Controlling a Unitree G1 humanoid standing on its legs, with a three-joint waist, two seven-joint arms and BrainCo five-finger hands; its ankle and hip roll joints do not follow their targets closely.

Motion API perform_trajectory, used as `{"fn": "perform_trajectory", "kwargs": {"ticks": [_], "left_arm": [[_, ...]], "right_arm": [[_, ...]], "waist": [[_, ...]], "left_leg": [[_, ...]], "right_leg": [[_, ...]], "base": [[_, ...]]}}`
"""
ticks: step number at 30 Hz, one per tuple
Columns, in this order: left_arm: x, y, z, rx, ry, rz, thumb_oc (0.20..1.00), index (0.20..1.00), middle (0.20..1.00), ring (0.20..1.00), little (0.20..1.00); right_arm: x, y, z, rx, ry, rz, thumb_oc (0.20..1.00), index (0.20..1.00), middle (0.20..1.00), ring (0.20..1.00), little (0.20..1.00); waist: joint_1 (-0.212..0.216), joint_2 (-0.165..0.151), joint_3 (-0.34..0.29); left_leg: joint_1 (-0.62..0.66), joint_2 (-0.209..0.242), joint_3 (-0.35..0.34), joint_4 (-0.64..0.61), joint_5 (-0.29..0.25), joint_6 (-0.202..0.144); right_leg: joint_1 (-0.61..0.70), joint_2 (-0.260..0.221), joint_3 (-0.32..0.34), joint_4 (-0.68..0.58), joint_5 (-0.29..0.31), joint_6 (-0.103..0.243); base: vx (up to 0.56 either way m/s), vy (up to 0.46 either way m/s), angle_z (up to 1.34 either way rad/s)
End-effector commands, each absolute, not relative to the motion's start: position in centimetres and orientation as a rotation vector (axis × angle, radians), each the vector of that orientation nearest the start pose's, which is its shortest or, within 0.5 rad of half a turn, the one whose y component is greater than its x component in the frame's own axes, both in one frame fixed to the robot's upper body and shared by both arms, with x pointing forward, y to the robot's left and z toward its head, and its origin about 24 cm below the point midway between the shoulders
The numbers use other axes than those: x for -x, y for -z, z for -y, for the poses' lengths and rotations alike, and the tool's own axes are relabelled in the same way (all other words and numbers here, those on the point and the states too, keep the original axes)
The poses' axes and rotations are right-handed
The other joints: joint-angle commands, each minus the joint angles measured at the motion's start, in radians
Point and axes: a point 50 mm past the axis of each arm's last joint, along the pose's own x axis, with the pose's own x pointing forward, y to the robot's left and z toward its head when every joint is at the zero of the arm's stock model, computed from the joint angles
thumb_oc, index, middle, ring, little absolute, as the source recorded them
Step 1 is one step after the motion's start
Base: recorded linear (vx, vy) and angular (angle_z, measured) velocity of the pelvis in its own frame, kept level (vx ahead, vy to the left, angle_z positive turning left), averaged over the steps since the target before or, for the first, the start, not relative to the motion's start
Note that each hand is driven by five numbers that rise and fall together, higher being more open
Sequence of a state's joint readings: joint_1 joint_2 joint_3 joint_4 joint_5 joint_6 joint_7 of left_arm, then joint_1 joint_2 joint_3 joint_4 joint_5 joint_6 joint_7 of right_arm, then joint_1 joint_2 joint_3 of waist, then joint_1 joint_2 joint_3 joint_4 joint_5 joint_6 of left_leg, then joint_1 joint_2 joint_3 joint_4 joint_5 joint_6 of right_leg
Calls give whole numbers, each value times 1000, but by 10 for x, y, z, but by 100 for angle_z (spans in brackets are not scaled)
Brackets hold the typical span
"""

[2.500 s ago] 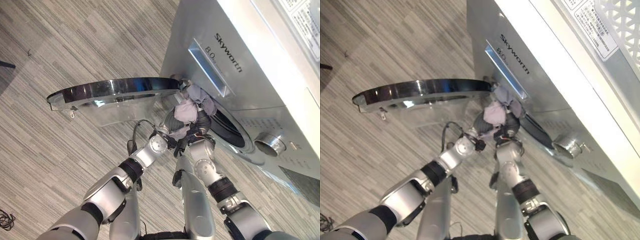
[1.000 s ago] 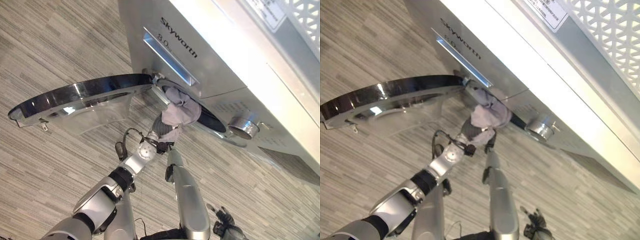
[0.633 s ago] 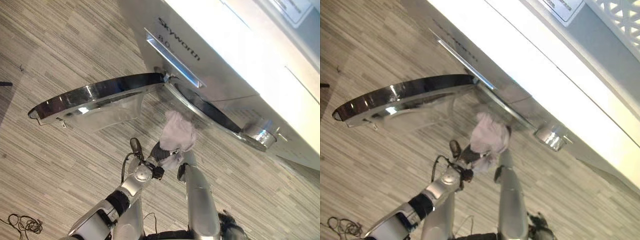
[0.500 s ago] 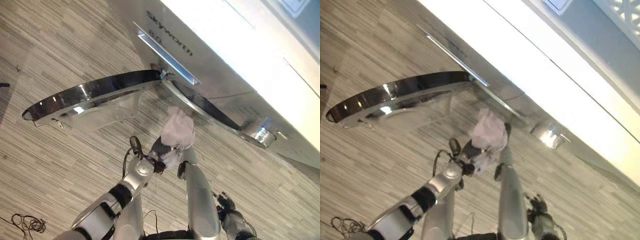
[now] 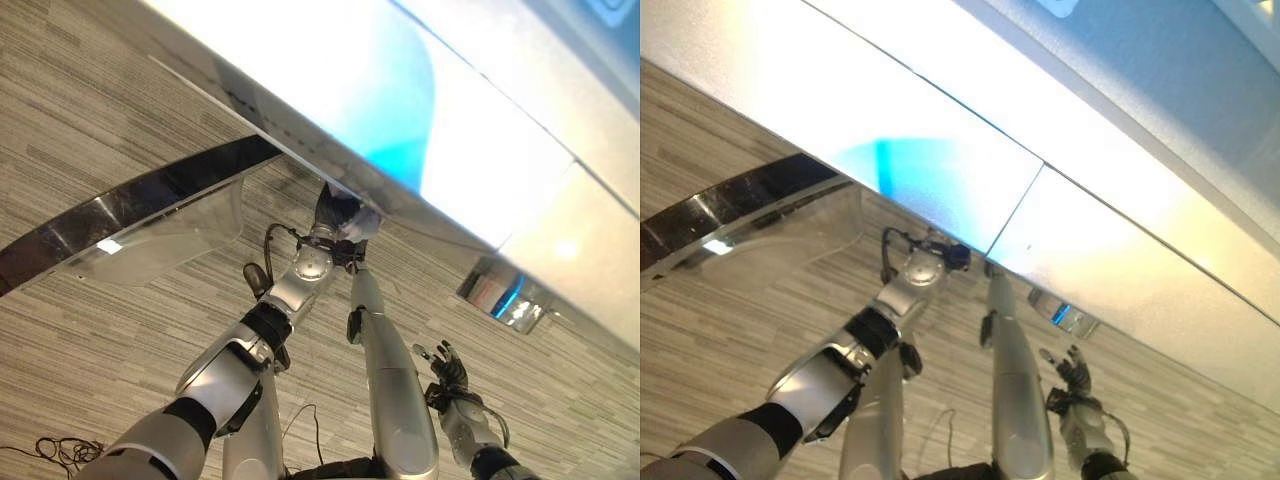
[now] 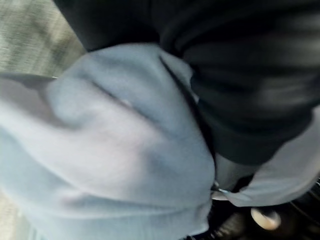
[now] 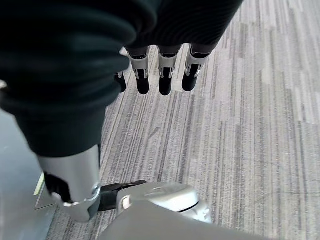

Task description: Grab the laundry basket,head to the washer,open it,put in the laundry and shut it.

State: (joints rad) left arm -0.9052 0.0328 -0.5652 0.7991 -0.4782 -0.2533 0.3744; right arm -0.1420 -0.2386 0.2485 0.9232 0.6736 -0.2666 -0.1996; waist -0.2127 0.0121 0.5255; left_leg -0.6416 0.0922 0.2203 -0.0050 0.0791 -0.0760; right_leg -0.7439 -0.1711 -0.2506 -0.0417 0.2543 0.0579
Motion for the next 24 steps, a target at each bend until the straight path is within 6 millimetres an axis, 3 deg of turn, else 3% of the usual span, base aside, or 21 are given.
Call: {"fn": "perform_trajectory", "kwargs": {"ticks": [1, 2, 3, 4, 5, 6, 9, 10, 13, 14, 17, 19, 21, 22, 23, 24], "left_arm": [[-378, -185, 4, 126, 198, 294, 200, 200, 200, 200, 200], [-385, -200, 0, 123, 174, 311, 200, 200, 200, 200, 200], [-386, -201, -1, 125, 174, 313, 200, 200, 200, 200, 200], [-404, -266, -25, 150, 97, 399, 200, 200, 200, 200, 200], [-405, -268, -25, 152, 98, 401, 200, 200, 200, 200, 200], [-407, -292, -35, 177, 81, 431, 200, 200, 200, 200, 200], [-407, -345, -56, 301, 87, 479, 200, 200, 200, 200, 200], [-402, -375, -62, 324, 114, 514, 200, 200, 200, 200, 200], [-387, -423, -76, 331, 117, 613, 200, 200, 200, 200, 200], [-387, -424, -76, 332, 118, 614, 200, 200, 200, 200, 200], [-366, -467, -96, 373, 100, 733, 200, 200, 200, 200, 200], [-361, -475, -99, 433, 103, 763, 200, 200, 200, 200, 200], [-329, -496, -73, 567, 274, 910, 200, 200, 200, 200, 200], [-329, -494, -72, 570, 275, 909, 200, 200, 200, 200, 200], [-315, -498, -57, 589, 366, 958, 708, 708, 708, 708, 708], [-275, -501, -27, 627, 626, 1085, 1000, 1000, 1000, 1000, 1000]], "right_arm": [[-206, 98, 212, -185, 371, -555, 1000, 1000, 1000, 1000, 1000], [-208, 96, 212, -179, 363, -545, 1000, 1000, 1000, 1000, 1000], [-209, 95, 212, -178, 363, -543, 1000, 1000, 1000, 1000, 1000], [-216, 90, 216, -161, 352, -519, 1000, 1000, 1000, 1000, 1000], [-217, 89, 216, -160, 351, -516, 1000, 1000, 1000, 1000, 1000], [-220, 87, 221, -154, 365, -510, 1000, 1000, 1000, 1000, 1000], [-220, 83, 239, -149, 415, -508, 1000, 1000, 1000, 1000, 1000], [-223, 77, 252, -175, 474, -489, 1000, 1000, 1000, 1000, 1000], [-218, 76, 265, -220, 527, -482, 1000, 1000, 1000, 1000, 1000], [-218, 75, 266, -221, 526, -480, 1000, 1000, 1000, 1000, 1000], [-212, 71, 280, -221, 552, -473, 1000, 1000, 1000, 1000, 1000], [-210, 71, 284, -214, 564, -477, 1000, 1000, 1000, 1000, 1000], [-199, 75, 291, -219, 601, -500, 1000, 1000, 1000, 1000, 1000], [-198, 75, 292, -219, 602, -501, 1000, 1000, 1000, 1000, 1000], [-193, 77, 294, -221, 613, -508, 1000, 1000, 1000, 1000, 1000], [-181, 81, 295, -235, 619, -526, 1000, 1000, 1000, 1000, 1000]], "waist": [[-32, 30, -6], [-39, 25, -10], [-40, 25, -8], [-65, 16, -26], [-67, 17, -24], [-76, 20, -31], [-93, 31, -53], [-98, 46, -69], [-95, 70, -92], [-94, 69, -89], [-86, 86, -101], [-83, 91, -99], [-79, 108, -97], [-77, 109, -98], [-75, 111, -100], [-74, 115, -96]], "left_leg": [[-48, 123, 78, 8, 44, -62], [-52, 126, 78, 6, 44, -63], [-53, 126, 78, 6, 44, -63], [-64, 136, 81, -2, 46, -69], [-65, 136, 81, -1, 46, -69], [-68, 137, 82, -6, 46, -71], [-70, 138, 82, -8, 48, -74], [-60, 135, 86, -14, 51, -76], [-30, 128, 94, -24, 50, -78], [-29, 128, 95, -25, 51, -78], [5, 119, 104, -30, 48, -79], [14, 116, 110, -32, 47, -79], [27, 109, 113, -39, 48, -76], [28, 110, 113, -40, 48, -76], [29, 109, 114, -43, 49, -76], [30, 107, 117, -50, 52, -77]], "right_leg": [[-148, 36, 13, 289, -228, 72], [-152, 38, 14, 288, -227, 72], [-153, 38, 14, 288, -227, 72], [-173, 46, 17, 285, -223, 75], [-174, 45, 16, 286, -223, 75], [-182, 49, 18, 287, -224, 75], [-191, 55, 22, 288, -227, 75], [-189, 60, 26, 288, -229, 73], [-178, 65, 29, 284, -230, 74], [-177, 66, 30, 283, -230, 74], [-156, 69, 38, 276, -232, 75], [-149, 67, 39, 270, -233, 75], [-139, 67, 37, 262, -238, 75], [-138, 67, 37, 262, -238, 75], [-139, 69, 36, 262, -239, 75], [-145, 73, 37, 262, -240, 78]], "base": [[28, -41, 2], [0, 0, 0], [58, -45, 1], [49, -32, -2], [68, -28, -1], [35, -11, -4], [64, -19, -9], [79, 19, -4], [62, 40, -8], [41, 33, -13], [50, 28, -11], [46, 25, -10], [46, 32, -8], [20, 3, -5], [0, 0, 0], [0, 0, 0]]}}
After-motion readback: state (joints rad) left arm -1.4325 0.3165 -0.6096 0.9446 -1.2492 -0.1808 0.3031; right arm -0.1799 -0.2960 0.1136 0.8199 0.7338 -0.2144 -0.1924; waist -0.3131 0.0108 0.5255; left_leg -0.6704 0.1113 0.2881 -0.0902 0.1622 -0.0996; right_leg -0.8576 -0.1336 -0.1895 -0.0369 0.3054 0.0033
